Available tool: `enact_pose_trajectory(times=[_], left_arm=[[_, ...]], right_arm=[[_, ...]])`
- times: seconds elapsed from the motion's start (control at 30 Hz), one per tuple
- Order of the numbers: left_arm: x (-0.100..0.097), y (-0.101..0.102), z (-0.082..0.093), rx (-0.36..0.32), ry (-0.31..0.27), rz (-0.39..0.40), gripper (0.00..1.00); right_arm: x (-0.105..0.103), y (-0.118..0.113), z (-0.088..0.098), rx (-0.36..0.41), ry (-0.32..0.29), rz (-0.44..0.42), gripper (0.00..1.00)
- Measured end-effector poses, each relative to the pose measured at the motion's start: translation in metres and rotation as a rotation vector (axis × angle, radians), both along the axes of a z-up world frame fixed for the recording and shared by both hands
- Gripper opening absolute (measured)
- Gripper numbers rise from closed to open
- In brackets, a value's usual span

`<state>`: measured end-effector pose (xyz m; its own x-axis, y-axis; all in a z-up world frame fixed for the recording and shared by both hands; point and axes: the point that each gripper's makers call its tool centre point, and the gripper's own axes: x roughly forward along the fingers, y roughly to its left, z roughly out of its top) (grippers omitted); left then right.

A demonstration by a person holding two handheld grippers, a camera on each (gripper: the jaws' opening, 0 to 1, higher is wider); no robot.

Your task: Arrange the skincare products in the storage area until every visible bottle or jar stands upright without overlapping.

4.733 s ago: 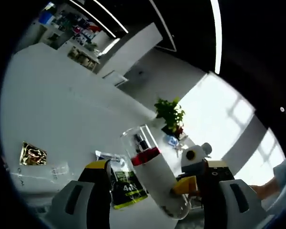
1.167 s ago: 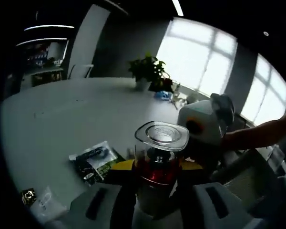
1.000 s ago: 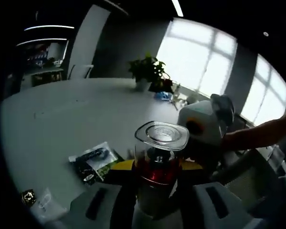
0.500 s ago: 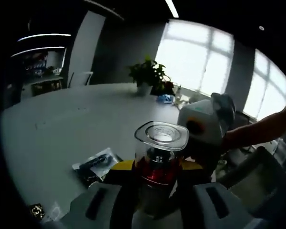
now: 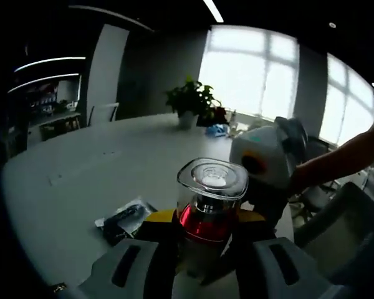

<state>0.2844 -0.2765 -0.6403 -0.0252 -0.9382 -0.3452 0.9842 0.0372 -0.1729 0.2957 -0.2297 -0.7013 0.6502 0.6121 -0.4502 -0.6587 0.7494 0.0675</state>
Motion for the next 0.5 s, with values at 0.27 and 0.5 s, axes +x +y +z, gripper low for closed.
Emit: enact_pose_trajectory(times=[0.27,0.5], left_arm=[[-0.009,0.002,0.001,-0.013,-0.013,-0.007,0.31],[-0.013,0.003,0.001,-0.025,-0.022,-0.011,0.31]], right_arm=[[-0.006,0.002,0.000,0.003,-0.017,0.025,0.33],[-0.008,0.003,0.000,-0.007,-0.028,0.027,0.33]])
